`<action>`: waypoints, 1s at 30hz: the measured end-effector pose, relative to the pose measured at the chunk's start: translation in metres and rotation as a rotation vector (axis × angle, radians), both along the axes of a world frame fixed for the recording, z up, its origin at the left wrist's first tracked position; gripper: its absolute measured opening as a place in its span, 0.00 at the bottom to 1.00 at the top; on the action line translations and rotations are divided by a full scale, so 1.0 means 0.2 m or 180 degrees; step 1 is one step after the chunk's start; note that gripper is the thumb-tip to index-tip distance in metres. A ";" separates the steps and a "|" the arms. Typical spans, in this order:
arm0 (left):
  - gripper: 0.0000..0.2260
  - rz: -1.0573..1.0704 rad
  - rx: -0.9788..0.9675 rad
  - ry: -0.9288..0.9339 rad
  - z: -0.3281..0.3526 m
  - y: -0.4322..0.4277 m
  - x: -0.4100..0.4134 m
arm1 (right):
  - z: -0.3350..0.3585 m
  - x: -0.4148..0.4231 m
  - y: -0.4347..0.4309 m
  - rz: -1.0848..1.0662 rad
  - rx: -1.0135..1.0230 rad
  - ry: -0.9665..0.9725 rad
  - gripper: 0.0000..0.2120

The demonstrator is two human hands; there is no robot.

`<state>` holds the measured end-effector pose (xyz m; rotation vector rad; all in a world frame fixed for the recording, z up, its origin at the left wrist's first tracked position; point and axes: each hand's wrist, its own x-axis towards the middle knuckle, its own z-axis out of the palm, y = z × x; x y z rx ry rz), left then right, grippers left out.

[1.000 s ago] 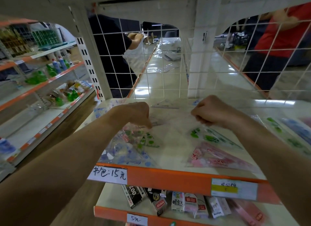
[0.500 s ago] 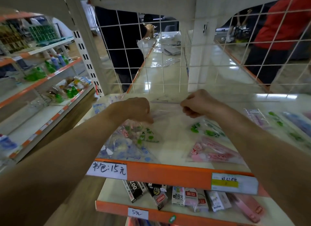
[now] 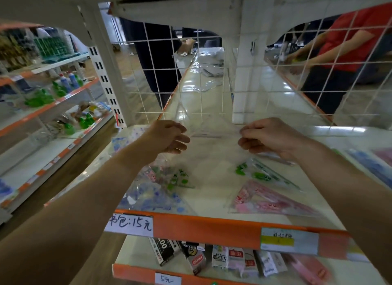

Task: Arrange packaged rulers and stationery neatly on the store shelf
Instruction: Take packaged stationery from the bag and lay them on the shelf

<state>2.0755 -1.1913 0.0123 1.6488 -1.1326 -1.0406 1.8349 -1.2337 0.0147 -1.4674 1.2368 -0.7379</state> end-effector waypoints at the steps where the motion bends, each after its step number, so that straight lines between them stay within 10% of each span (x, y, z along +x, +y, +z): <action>1: 0.06 -0.0043 -0.0029 0.0165 0.01 0.01 -0.02 | 0.00 0.00 0.00 0.0023 0.0007 -0.0021 0.01; 18: 0.02 -0.0359 0.0002 0.0497 0.05 0.06 -0.19 | 0.06 -0.15 0.14 0.0096 -0.1485 0.1395 0.09; 30: 0.07 0.0030 0.0061 0.0815 0.04 0.11 -0.14 | -0.01 -0.27 0.13 -0.0138 -0.0638 0.1008 0.03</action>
